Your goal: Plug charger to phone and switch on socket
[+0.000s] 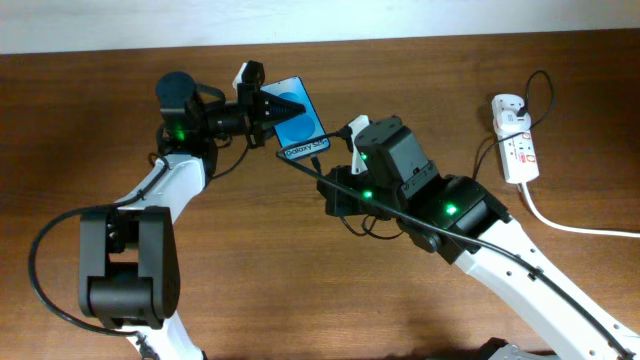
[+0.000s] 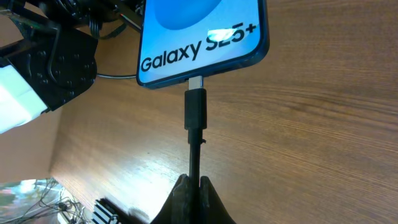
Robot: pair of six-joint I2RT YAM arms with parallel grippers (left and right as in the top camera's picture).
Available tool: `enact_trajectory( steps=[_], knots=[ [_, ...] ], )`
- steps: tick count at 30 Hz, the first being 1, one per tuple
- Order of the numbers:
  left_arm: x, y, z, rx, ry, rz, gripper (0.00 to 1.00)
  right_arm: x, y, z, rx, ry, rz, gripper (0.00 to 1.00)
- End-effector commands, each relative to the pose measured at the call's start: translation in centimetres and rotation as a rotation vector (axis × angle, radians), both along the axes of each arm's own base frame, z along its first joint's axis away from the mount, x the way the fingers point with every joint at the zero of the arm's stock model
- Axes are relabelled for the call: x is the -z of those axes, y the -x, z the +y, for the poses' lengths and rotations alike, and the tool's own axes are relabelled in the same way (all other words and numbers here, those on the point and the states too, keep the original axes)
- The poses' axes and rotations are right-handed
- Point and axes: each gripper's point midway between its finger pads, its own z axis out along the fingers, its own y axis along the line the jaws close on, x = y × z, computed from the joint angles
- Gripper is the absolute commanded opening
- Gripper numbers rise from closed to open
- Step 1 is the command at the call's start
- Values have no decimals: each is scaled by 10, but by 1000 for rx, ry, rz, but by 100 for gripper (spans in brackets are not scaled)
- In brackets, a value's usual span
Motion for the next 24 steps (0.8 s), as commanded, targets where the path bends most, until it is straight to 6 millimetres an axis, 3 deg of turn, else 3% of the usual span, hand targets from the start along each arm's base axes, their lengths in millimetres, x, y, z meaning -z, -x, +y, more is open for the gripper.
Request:
enact_trajectory(
  steps=[1,19,24],
  knots=[
    [-9,-3,-1,-6,4,-14,0,0,1,1,0,-12,9,4],
    [-9,-1,-4,4,5,-7,0,0,-8,4,9,-17,-13,4],
    [-9,4,-10,28,5,-9,0,0,-18,-5,51,32,-67,4]
  ],
)
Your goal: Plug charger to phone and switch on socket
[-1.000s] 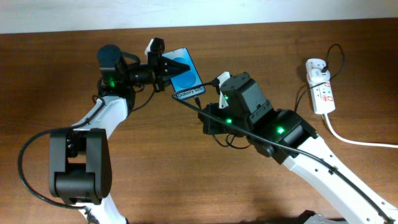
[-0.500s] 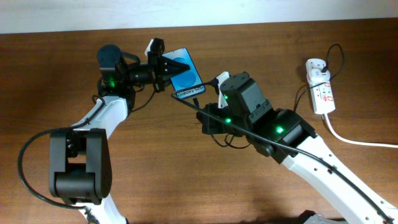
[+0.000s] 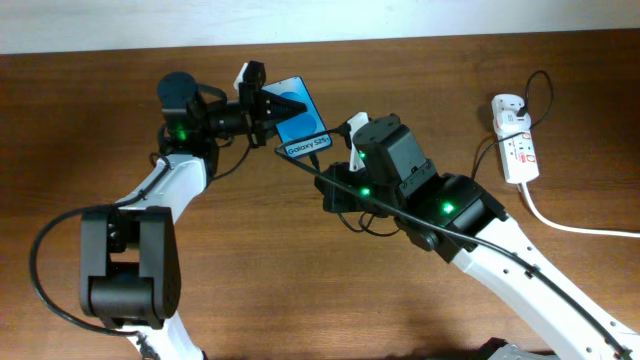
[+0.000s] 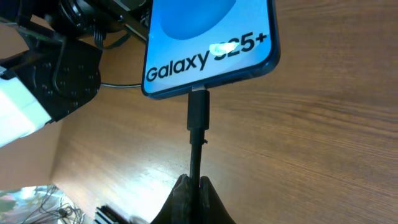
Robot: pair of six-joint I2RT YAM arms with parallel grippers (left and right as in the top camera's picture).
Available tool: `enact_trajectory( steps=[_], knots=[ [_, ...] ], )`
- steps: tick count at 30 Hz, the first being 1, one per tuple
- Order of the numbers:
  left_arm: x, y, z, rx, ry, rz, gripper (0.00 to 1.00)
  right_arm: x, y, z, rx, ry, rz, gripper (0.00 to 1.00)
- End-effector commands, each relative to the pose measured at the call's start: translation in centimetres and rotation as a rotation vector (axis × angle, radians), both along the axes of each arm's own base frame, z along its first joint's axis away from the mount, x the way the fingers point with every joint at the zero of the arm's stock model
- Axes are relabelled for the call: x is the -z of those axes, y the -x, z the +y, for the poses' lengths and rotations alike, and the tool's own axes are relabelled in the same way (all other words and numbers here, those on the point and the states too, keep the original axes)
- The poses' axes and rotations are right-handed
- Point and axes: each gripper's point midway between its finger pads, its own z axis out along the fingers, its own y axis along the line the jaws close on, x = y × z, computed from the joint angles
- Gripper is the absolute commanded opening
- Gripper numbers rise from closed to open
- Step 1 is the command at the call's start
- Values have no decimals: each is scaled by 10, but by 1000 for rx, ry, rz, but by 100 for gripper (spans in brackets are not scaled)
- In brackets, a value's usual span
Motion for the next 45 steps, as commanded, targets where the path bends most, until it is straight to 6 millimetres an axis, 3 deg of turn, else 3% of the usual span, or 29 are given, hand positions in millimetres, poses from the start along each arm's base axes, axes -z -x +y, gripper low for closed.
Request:
enact_trajectory(
  steps=[1,6,11,17,20,22,23,25,27,30,36,45],
  knots=[
    [-11,6,-6,43,4,-48,0,0,-12,-6,23,42,-63,4],
    [-16,12,-7,72,6,-110,0,-6,-20,-5,31,39,-110,5],
    [-18,18,-14,103,8,-142,0,-13,-24,-2,26,23,-144,17],
    [-23,17,-15,93,11,-236,0,-17,-25,-1,-12,45,-189,38],
    [-23,17,-15,89,8,-317,0,-32,-18,0,-73,53,-250,56],
    [-23,15,-12,78,6,-347,0,-50,-9,-5,-117,67,-311,62],
    [-23,14,-10,72,5,-348,0,-50,-6,-8,-117,82,-315,64],
    [-27,12,-8,60,8,-395,0,-32,2,-12,-113,158,-272,64],
    [-31,12,-8,52,12,-426,0,-10,5,-11,-112,249,-236,64],
    [-31,12,-8,49,12,-419,0,5,10,10,-159,270,-227,63],
    [-31,13,-8,57,13,-406,0,32,-9,7,-98,392,-229,54],
    [-29,19,-8,92,9,-407,0,22,-21,8,-54,383,-284,5]
  ],
)
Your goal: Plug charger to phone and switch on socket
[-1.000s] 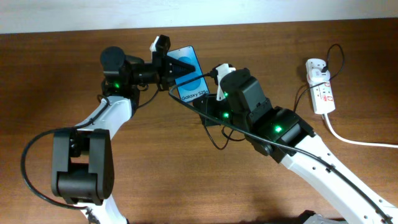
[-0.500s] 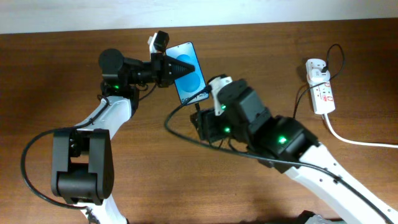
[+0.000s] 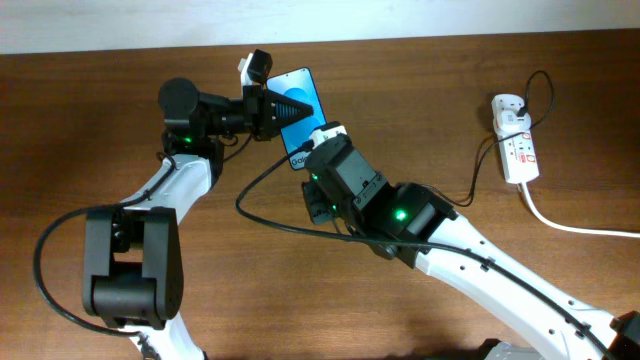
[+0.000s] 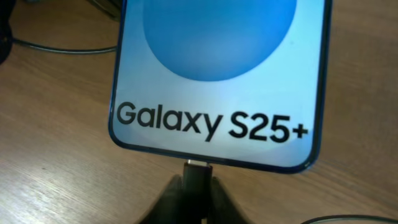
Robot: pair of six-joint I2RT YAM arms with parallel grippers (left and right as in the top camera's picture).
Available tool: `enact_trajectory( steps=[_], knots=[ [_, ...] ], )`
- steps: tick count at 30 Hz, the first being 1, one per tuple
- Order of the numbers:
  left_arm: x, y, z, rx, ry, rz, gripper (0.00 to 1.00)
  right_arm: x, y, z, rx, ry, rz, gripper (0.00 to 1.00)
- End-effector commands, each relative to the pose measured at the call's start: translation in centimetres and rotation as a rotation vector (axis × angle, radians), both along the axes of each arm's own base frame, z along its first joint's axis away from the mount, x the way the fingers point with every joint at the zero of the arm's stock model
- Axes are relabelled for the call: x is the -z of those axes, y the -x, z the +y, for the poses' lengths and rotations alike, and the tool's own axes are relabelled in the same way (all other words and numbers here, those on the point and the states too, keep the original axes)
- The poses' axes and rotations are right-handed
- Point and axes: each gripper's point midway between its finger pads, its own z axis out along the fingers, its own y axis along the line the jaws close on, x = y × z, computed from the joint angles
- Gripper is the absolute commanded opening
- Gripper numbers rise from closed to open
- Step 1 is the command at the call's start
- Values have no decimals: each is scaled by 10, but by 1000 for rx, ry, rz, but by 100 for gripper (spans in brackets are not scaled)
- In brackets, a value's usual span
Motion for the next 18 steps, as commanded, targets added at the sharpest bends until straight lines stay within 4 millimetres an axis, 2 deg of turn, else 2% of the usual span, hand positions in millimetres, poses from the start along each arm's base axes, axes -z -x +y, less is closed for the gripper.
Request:
enact_trajectory(
  steps=[1,4,7,11,13,18],
  knots=[
    [-8,2,1,16,-1,-40,0,-10,-7,1,12,-7,-45,4],
    [-12,11,-3,55,-4,-109,0,-17,-11,6,5,-27,-76,4],
    [-11,18,-10,90,-7,-121,0,-35,-22,17,-37,-56,-167,4],
    [-11,26,-13,127,-14,-145,0,-40,-25,20,-34,-76,-186,4],
    [-11,27,-13,136,-16,-156,0,-55,-30,25,-32,-117,-227,4],
    [-11,28,-13,141,-18,-156,0,-62,-27,30,-58,-147,-226,4]
  ],
)
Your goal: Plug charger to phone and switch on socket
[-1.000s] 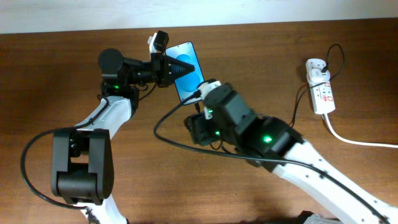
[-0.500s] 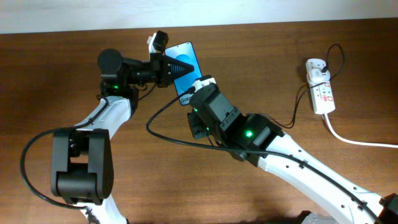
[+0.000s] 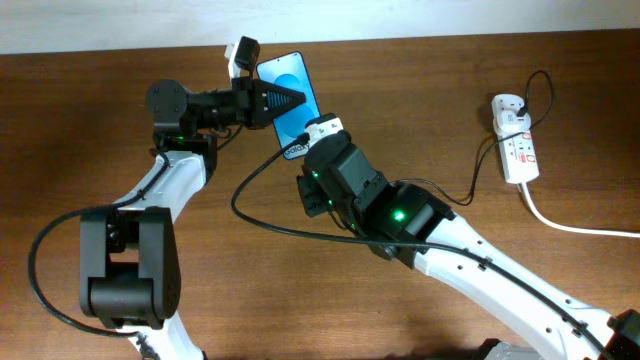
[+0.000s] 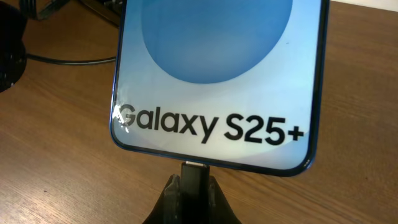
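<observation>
The phone (image 3: 291, 88), its screen lit blue and white with "Galaxy S25+" (image 4: 214, 81), is held tilted above the table at the far middle. My left gripper (image 3: 283, 100) is shut on its side. Just below the phone's lower edge, my right gripper (image 4: 194, 185) is shut on the black charger plug (image 4: 194, 175). The plug's silver tip sits at the phone's port, and a thin strip of metal still shows. The black cable (image 3: 262, 218) loops across the table to the white socket strip (image 3: 518, 150) at the far right.
My right arm's body (image 3: 400, 215) stretches across the middle of the table, over the cable loop. A white power lead (image 3: 570, 225) runs from the socket strip off the right edge. Bare brown wood lies along the front and left.
The phone and my left gripper have shifted a little toward the far left. My right gripper has stayed with them, still shut on the plug at the phone's port.
At first my right gripper pinched the cable well behind the plug, whose tip stood at the phone's port with metal showing. Then the plug sat closer in. Later the gripper was shut on the plug body itself, right under the phone, and it remains so.
</observation>
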Robot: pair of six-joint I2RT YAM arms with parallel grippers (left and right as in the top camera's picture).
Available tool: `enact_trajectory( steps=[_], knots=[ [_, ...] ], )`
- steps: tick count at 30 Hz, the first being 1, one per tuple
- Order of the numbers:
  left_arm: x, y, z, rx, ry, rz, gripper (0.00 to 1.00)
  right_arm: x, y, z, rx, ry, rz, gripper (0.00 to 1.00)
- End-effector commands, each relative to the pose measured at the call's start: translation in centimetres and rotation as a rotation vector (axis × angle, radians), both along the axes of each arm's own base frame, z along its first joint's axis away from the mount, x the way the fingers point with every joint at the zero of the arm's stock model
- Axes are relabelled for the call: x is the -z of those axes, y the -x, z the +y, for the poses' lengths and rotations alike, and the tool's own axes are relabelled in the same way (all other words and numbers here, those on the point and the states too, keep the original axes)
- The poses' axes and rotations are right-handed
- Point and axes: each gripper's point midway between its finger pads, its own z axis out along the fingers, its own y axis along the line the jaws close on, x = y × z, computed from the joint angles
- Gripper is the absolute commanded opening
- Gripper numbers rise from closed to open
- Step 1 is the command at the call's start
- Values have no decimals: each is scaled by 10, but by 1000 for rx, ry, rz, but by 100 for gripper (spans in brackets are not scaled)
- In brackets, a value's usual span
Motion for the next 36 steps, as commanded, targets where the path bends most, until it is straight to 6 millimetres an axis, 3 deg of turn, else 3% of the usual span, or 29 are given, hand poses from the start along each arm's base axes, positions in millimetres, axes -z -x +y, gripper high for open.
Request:
enact_trajectory(
  steps=[1,3,6,11,12,14,15,16,19,21,23,26,28,29,32,34,35,36],
  knots=[
    [11,35,-21,180,-53,-29,0,-44,-10,17,-39,-93,-108,4],
    [11,35,-21,179,-53,-30,0,-37,-7,14,-40,-70,-85,4],
    [11,35,-20,177,-53,-30,0,-38,3,4,-40,-46,-59,14],
    [7,27,-21,130,-32,-49,0,-66,34,-29,-36,-47,-58,61],
    [5,21,-22,95,-18,-47,0,-75,47,-47,-21,-34,-63,74],
    [0,13,-27,44,8,-43,0,-85,61,-68,2,-22,-76,81],
    [-4,8,-34,9,30,-41,0,-95,71,-84,20,-21,-94,89],
    [-8,6,-43,-17,51,-38,0,-103,78,-97,38,-23,-115,98],
    [-9,2,-79,-60,67,-28,0,-133,100,-147,137,-37,-220,99],
    [-1,0,-110,-77,16,7,0,-149,114,-178,202,-57,-289,99],
    [2,7,-156,-79,-77,37,0,-168,134,-214,268,-105,-370,99],
    [-32,31,-201,-15,-103,-22,0,-185,158,-250,327,-176,-453,99],
    [-46,36,-214,18,-105,-38,0,-187,167,-266,357,-187,-477,99],
    [-42,35,-216,23,-120,-49,0,-186,170,-269,359,-188,-479,99],
    [7,28,-215,37,-232,-53,0,-184,168,-267,358,-179,-472,99],
    [67,20,-200,28,-389,-32,0,-182,163,-262,357,-165,-459,99],
    [109,14,-179,-1,-525,28,0,-180,159,-257,362,-161,-441,99],
    [122,12,-171,-6,-565,43,0,-178,156,-255,363,-156,-433,99]
  ],
)
